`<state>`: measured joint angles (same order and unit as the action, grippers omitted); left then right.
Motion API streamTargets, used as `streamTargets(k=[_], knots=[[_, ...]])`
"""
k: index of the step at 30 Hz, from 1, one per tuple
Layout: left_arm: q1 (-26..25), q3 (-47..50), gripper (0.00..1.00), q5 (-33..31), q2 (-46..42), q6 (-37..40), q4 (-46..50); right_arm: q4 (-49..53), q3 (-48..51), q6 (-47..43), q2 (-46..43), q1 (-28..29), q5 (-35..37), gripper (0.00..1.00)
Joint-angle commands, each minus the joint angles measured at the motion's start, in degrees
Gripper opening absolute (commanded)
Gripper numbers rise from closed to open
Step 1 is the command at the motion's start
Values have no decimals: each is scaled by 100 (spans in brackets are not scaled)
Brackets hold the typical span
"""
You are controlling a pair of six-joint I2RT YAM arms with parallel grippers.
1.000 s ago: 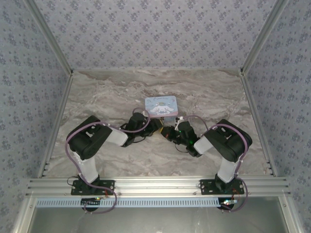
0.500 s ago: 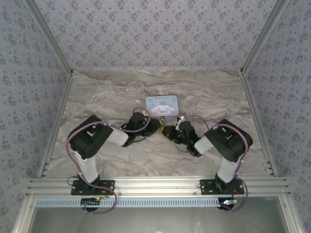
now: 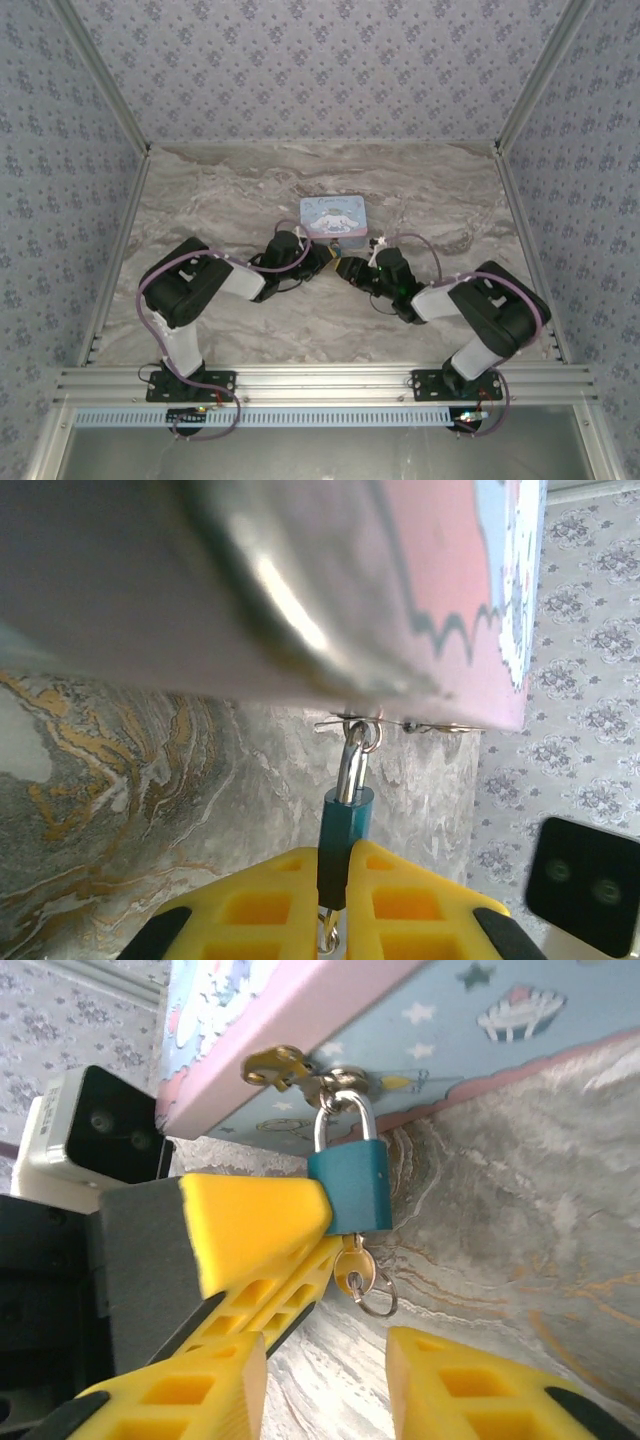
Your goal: Unlock a padlock with a key
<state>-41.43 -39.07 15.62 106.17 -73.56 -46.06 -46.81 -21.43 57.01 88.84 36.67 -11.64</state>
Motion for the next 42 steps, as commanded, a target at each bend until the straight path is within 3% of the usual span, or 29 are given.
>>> streamTargets(k=[1,6,10,15,20,22,25,30,42], knots=[[-10,-138,10,-50,-138,45,176,1095,15,-856,-646,-80,304,45],[-14,-166,10,-28,-167,-35,194,2703,-192,-2528,-1851,-24,885,58],[-14,-179,11,-24,-193,-234,275,3192,-127,-3990,-2583,167,1229,63],[-7,-227,10,98,-167,-330,134,2766,350,-5670,-3051,707,1920,64],[-12,-232,10,145,-184,-400,86,2240,561,-6715,-3023,1304,2838,65],[-8,-241,9,187,-176,-416,71,2073,567,-7124,-2867,1538,3210,70],[-15,-243,9,211,-183,-448,76,1291,800,-7697,-2638,1693,3081,83],[-20,-243,9,214,-203,-471,89,828,659,-8146,-1944,1866,3248,80],[-23,-227,8,188,-254,-493,135,-338,208,-8356,-264,1721,3721,48]])
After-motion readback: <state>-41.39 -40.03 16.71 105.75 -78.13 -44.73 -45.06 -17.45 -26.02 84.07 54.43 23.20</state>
